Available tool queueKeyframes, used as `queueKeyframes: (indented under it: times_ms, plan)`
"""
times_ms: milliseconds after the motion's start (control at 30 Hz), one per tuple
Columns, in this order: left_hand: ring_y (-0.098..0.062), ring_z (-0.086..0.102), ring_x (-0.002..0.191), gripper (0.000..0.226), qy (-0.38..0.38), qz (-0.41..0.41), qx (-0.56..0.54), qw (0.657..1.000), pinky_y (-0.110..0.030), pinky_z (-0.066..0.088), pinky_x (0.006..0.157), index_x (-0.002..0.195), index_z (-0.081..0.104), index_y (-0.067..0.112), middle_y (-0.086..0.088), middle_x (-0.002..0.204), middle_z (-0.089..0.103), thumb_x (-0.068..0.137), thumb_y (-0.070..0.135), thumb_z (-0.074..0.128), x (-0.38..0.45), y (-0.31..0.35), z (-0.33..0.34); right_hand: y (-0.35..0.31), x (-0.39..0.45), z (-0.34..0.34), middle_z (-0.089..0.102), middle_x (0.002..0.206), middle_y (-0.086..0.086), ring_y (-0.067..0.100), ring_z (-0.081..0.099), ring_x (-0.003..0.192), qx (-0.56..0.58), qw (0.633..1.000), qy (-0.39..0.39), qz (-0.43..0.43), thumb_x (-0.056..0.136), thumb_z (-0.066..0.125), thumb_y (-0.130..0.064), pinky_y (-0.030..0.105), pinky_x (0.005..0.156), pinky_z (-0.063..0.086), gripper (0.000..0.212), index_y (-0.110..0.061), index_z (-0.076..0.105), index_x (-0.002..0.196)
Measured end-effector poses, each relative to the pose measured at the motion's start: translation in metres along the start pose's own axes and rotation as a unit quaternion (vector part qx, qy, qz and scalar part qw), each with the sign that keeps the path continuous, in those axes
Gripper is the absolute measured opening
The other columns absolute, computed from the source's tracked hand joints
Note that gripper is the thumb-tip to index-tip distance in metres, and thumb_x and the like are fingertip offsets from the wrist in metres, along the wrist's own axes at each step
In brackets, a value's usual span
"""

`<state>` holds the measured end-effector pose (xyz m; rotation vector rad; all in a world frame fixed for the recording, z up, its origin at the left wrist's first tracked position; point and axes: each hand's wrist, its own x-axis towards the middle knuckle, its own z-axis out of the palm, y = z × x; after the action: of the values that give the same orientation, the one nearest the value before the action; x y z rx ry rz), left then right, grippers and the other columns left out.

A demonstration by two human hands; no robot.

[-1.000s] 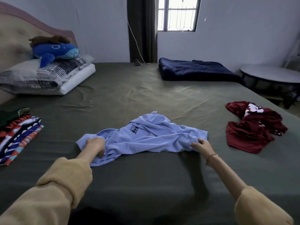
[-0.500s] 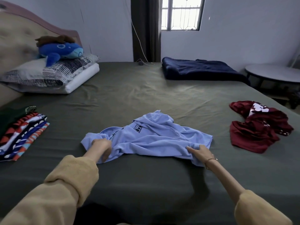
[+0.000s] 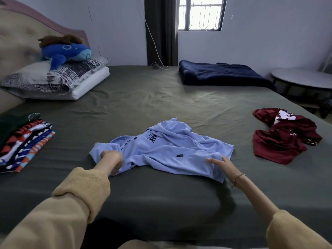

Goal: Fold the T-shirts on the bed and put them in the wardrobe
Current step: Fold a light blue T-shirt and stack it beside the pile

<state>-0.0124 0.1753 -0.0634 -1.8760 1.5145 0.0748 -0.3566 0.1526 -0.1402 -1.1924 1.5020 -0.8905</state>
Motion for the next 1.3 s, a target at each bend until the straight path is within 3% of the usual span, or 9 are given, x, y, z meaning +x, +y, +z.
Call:
queueKeyframes:
  times_ms: [267,333,500,633,767,967,1033,1167,1300]
  plan:
    - [-0.012,0.054,0.110,0.043,0.047,-0.108,-0.060,0.991,-0.021,0.048,0.069,0.117,0.057,0.028,0.008,0.115,0.053,0.076,0.025,0.067,0.006,-0.007,0.008,0.010,-0.006,-0.006,0.055,0.085,0.003,0.011,0.047,0.070,-0.007,1.000,0.019,0.015,0.066,0.063,-0.022,0.024,0.057,0.037,0.015,-0.015,0.054,0.076]
    - [-0.014,0.052,0.113,0.040,0.057,-0.112,-0.054,0.991,-0.021,0.050,0.071,0.116,0.061,0.029,0.006,0.119,0.051,0.076,0.026,0.068,0.009,-0.010,0.010,0.010,-0.001,-0.006,0.057,0.096,0.008,0.015,0.050,0.076,-0.015,1.000,0.023,0.013,0.059,0.059,-0.029,0.027,0.060,0.038,0.031,-0.012,0.060,0.084]
    - [-0.018,0.048,0.120,0.042,0.055,-0.112,-0.043,0.991,-0.023,0.049,0.073,0.124,0.056,0.024,0.000,0.131,0.046,0.083,0.024,0.065,0.012,-0.008,0.012,0.016,0.015,-0.005,0.057,0.115,0.011,0.028,0.052,0.108,-0.003,0.995,0.079,0.052,0.089,0.059,-0.037,0.032,0.087,0.038,0.050,0.003,0.057,0.118]
    - [-0.017,0.051,0.116,0.037,0.035,-0.120,-0.032,0.992,-0.024,0.044,0.066,0.121,0.056,0.023,0.002,0.125,0.049,0.085,0.023,0.063,0.012,-0.006,0.011,0.015,0.023,-0.003,0.062,0.114,0.014,0.030,0.055,0.102,-0.060,0.989,0.115,0.075,0.081,0.070,-0.032,0.036,0.088,0.045,0.027,-0.009,0.064,0.093]
    - [-0.009,0.056,0.100,0.038,-0.002,-0.137,-0.021,0.990,-0.024,0.034,0.044,0.106,0.058,0.031,0.009,0.101,0.051,0.070,0.026,0.069,0.015,-0.004,0.009,0.001,0.023,0.001,0.057,0.095,0.007,0.031,0.056,0.105,-0.087,0.983,0.148,0.063,0.079,0.069,-0.046,0.030,0.081,0.041,0.037,-0.013,0.070,0.095]
    - [-0.013,0.054,0.104,0.015,-0.039,-0.080,-0.040,0.995,-0.021,0.043,0.070,0.094,0.058,0.019,0.004,0.101,0.054,0.080,0.019,0.062,0.012,-0.007,0.005,-0.008,0.023,0.008,0.056,0.076,0.007,0.019,0.047,0.081,-0.050,0.994,0.093,0.036,0.086,0.066,-0.021,0.028,0.068,0.036,0.020,-0.003,0.069,0.078]
    - [-0.015,0.053,0.090,0.003,-0.116,-0.054,-0.113,0.985,-0.018,0.042,0.068,0.083,0.060,0.013,0.001,0.083,0.054,0.084,0.017,0.061,0.018,-0.013,0.006,-0.012,0.026,0.012,0.052,0.062,0.004,0.018,0.045,0.073,-0.078,0.993,0.087,0.007,0.089,0.062,-0.024,0.028,0.064,0.034,0.030,-0.013,0.061,0.061]
    - [-0.007,0.049,0.065,0.015,-0.112,-0.014,-0.200,0.973,-0.014,0.042,0.057,0.074,0.054,0.018,0.005,0.077,0.052,0.084,0.024,0.063,0.027,-0.022,0.004,-0.034,0.027,0.031,0.050,0.054,0.001,0.016,0.044,0.062,-0.107,0.991,0.055,-0.051,0.094,0.053,-0.025,0.026,0.063,0.034,0.045,-0.014,0.050,0.050]
    - [-0.018,0.049,0.101,0.025,-0.084,-0.024,-0.138,0.987,-0.027,0.042,0.084,0.086,0.045,0.024,0.000,0.108,0.057,0.068,0.039,0.054,0.030,-0.024,-0.001,-0.062,0.028,0.054,0.046,0.052,-0.001,0.011,0.038,0.053,-0.094,0.991,0.028,-0.095,0.093,0.054,-0.017,0.020,0.054,0.032,0.042,-0.014,0.045,0.052]
